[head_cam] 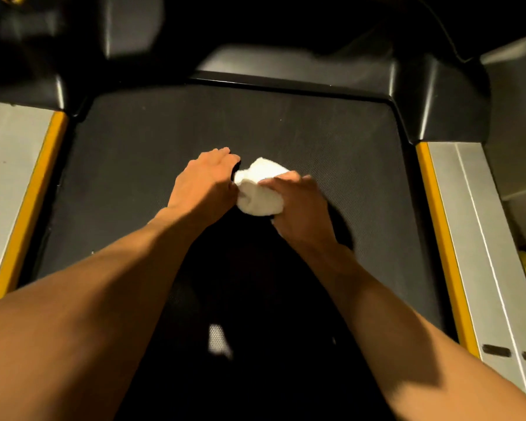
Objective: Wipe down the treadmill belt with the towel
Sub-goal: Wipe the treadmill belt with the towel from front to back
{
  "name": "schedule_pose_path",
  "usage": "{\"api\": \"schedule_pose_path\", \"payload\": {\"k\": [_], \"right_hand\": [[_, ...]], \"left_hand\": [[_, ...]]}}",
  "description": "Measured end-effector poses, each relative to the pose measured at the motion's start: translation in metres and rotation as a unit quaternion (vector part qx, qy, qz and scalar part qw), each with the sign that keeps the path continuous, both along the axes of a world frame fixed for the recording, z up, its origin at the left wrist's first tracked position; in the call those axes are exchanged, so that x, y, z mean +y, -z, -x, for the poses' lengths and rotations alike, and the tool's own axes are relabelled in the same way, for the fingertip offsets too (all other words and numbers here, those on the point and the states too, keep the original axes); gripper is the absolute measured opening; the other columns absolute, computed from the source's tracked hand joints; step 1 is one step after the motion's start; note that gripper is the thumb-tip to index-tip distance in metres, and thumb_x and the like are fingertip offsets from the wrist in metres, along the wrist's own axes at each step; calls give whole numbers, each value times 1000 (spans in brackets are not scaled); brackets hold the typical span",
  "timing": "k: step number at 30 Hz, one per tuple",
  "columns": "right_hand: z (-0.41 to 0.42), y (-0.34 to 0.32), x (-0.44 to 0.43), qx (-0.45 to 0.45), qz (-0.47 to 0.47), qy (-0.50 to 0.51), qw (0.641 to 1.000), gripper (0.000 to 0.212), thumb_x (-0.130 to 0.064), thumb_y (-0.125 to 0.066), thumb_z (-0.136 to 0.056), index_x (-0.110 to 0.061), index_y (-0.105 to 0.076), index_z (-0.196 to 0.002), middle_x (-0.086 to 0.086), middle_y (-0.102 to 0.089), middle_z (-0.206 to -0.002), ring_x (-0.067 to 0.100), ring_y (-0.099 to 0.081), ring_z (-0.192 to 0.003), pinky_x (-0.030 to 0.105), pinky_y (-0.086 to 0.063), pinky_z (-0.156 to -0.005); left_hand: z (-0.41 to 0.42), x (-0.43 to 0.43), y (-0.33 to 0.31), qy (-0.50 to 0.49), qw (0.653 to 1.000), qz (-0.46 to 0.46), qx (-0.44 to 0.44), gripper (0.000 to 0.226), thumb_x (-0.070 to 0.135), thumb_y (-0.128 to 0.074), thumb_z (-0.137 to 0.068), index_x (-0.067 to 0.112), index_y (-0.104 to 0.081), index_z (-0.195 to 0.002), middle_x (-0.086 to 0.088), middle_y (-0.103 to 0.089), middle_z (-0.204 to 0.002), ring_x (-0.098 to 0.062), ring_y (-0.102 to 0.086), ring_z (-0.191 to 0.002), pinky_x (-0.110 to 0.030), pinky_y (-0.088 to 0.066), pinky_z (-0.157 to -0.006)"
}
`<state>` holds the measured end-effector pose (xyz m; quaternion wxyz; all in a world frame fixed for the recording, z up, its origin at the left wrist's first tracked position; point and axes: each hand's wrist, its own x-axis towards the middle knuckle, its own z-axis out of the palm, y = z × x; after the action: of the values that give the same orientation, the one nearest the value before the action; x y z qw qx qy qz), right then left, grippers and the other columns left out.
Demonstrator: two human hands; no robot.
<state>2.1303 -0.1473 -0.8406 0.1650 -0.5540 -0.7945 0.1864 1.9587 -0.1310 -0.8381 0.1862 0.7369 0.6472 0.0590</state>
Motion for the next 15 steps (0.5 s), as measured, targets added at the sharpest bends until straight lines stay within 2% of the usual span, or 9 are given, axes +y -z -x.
{"api": "schedule_pose_path", "payload": {"k": [1, 2, 5, 7, 9, 11, 13, 14, 15], "right_hand": [[-4, -4, 4, 6, -43, 28, 999, 21, -12, -63, -79, -20, -71, -97, 5, -69, -95, 26, -62, -90, 30, -45, -80], [-9, -5, 13, -4, -48, 78, 996, 30, -7, -63, -76, -20, -70, -102, 7, -66, -101, 27, -60, -93, 30, -45, -80], [-21, 3, 53, -72, 40, 186, 979, 55, -9, -64, -77, -31, -56, -127, 5, -55, -124, 29, -54, -111, 32, -46, -90], [-17, 8, 61, -65, 67, 196, 976, 48, -14, -60, -85, -32, -54, -129, 1, -54, -126, 26, -52, -115, 34, -43, -95], [-8, 6, 50, -58, 92, 182, 977, 35, -29, -59, -89, -27, -59, -124, 2, -57, -118, 26, -54, -109, 38, -43, -94], [11, 12, 17, -51, 36, 68, 996, 28, -21, -62, -86, -19, -67, -114, 9, -64, -111, 34, -59, -102, 47, -48, -92], [21, 17, -12, 7, -1, -26, 1000, 18, -14, -65, -83, -19, -70, -100, 5, -68, -94, 30, -65, -88, 42, -53, -80], [21, 11, -12, 32, -10, -40, 999, 17, -14, -65, -83, -21, -71, -97, 2, -69, -91, 26, -65, -86, 36, -52, -79], [19, 4, -7, 45, -33, -20, 998, 21, -12, -64, -83, -21, -71, -101, 1, -70, -96, 24, -65, -91, 31, -49, -83]], "left_hand": [[3, -2, -2, 5, 1000, -4, 8, 42, 18, -50, -92, 11, -51, -134, -11, -47, -141, -32, -42, -129, -46, -37, -105], [6, -4, -3, 17, 1000, -11, 19, 43, 17, -51, -91, 9, -51, -133, -13, -48, -139, -34, -44, -126, -47, -39, -103], [20, -5, -8, 47, 995, -30, 88, 45, 21, -52, -90, 6, -52, -132, -14, -49, -137, -37, -48, -119, -47, -42, -99], [31, -3, -12, 26, 986, -26, 160, 49, 31, -50, -91, 8, -49, -134, -14, -47, -138, -37, -48, -119, -46, -41, -98], [43, -3, -15, -16, 978, -15, 206, 52, 38, -49, -91, 10, -48, -134, -17, -46, -137, -38, -49, -118, -46, -40, -98], [57, -2, -17, -49, 980, 13, 192, 46, 36, -48, -92, 15, -50, -133, -19, -46, -135, -40, -50, -116, -46, -41, -97], [72, -1, -19, -74, 988, 59, 126, 44, 28, -47, -94, 25, -49, -138, -17, -42, -145, -39, -47, -125, -46, -40, -101], [78, -1, -20, -76, 989, 73, 107, 46, 26, -47, -95, 28, -47, -141, -15, -36, -151, -37, -44, -131, -46, -38, -104], [83, 0, -20, -70, 989, 79, 102, 48, 24, -46, -95, 31, -44, -143, -12, -32, -155, -35, -41, -135, -46, -36, -106]]}}
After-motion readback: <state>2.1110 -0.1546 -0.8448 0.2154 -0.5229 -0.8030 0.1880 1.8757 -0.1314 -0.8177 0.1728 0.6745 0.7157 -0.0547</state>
